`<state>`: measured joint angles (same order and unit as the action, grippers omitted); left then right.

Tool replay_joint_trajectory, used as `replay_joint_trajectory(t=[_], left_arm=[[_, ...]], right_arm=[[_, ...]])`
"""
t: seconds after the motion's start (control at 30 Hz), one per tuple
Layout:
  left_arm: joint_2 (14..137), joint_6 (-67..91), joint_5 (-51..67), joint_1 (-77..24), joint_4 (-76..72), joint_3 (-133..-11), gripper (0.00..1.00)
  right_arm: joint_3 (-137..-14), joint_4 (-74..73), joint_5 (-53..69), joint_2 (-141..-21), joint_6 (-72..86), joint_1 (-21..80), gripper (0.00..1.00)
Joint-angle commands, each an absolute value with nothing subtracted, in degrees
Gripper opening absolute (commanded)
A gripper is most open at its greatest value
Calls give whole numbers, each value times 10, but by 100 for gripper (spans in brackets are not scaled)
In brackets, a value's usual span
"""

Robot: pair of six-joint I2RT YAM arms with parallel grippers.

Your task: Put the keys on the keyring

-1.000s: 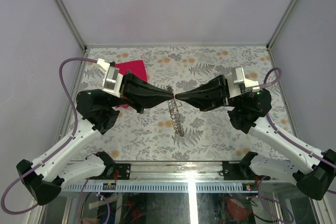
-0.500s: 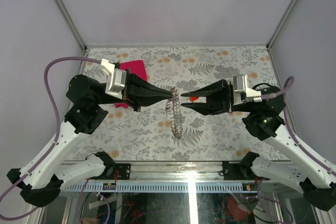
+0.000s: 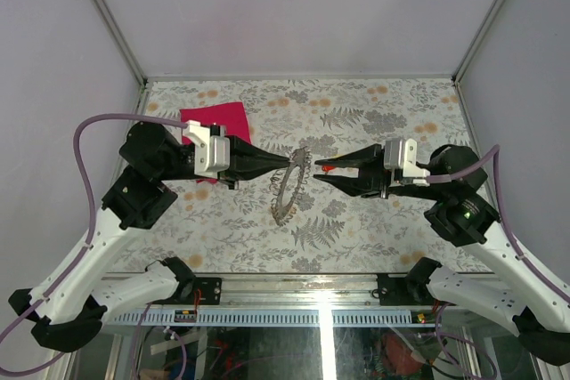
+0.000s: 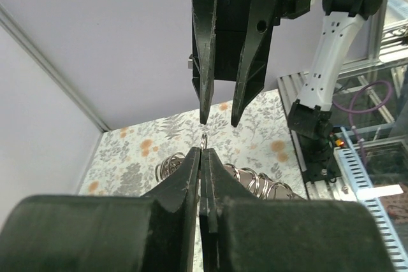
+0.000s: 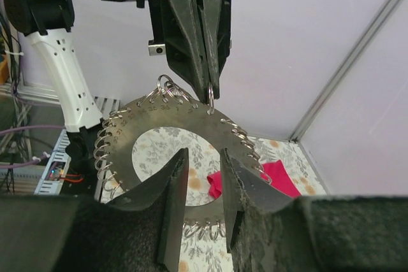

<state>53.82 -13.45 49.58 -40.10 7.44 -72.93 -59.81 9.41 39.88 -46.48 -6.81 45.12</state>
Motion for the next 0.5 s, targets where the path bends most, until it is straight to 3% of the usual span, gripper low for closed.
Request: replay_joint_trajectory(t=[0.0,0.23,0.47], left_arm=[[531,-217,470,-405,51,-716,0],[479,-231,419,-411,-52,-623,0],[464,-353,484,-411,-36,-591,0]], right_arm=[[-594,95,366,-456,-103,455,32],[-585,90,348,-452,-120,455,31],[-578,88,341,-452,-134,455,30]])
